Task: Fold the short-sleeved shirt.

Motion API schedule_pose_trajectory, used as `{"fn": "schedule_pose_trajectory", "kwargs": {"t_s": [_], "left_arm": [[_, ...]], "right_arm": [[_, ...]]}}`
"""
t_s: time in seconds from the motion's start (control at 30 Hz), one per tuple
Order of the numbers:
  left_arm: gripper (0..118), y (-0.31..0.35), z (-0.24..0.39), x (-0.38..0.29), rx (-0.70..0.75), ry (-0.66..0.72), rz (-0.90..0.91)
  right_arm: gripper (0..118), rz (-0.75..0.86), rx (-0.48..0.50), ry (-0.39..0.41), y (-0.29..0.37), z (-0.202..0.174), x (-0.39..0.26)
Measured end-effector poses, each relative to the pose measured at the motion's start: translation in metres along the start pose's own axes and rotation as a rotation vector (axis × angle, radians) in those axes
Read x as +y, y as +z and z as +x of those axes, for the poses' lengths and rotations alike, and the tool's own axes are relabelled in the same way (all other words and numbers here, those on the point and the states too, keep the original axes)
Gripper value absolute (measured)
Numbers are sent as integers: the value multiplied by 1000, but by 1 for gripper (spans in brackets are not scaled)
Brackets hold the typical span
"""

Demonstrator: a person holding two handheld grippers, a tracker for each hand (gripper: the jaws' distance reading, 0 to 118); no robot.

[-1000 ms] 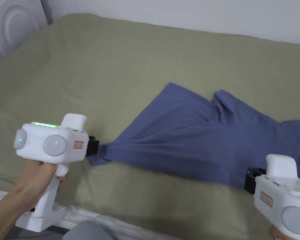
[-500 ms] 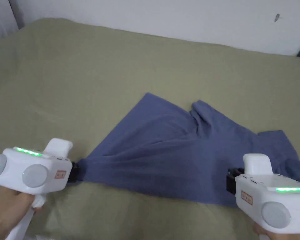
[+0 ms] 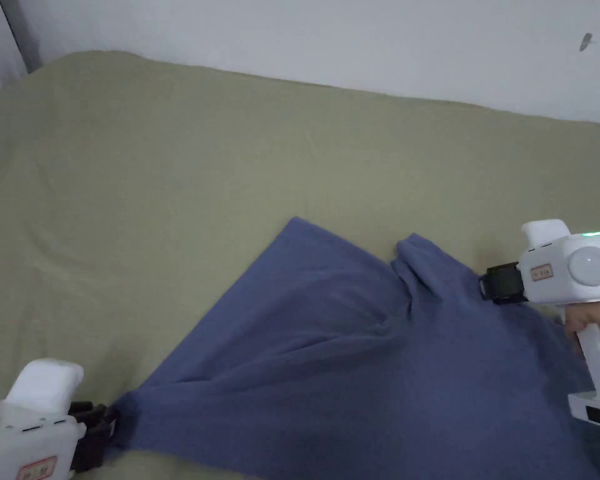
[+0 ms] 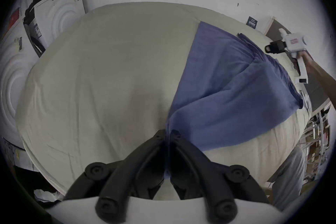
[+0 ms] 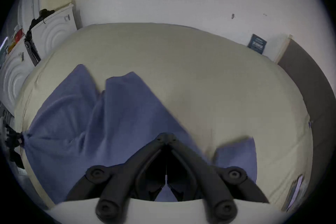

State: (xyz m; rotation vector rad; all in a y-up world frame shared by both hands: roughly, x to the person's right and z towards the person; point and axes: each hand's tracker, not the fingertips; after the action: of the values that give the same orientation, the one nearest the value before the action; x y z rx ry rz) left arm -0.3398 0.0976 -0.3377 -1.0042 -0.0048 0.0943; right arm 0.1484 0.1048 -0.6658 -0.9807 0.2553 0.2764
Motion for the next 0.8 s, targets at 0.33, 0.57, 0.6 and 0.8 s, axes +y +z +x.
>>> {"fn": "schedule_pose_trajectory", "kwargs": {"t_s": [0.33,0.57,0.6,0.8], "left_arm": [[4,-9,5,8,13,-34,-34],[3,39,13,32,-30,-29,38],[3,53,16,42,-31,-32,77],[3,130,40,108,-68,-43,249]], "right_arm": [[38,-56,2,0,-1,0,-13],[1,129,-41,40,103,-20,-19],[1,172,-47,40,126,-20,-20],[1,397,-160,3,266,-5,-21]]}}
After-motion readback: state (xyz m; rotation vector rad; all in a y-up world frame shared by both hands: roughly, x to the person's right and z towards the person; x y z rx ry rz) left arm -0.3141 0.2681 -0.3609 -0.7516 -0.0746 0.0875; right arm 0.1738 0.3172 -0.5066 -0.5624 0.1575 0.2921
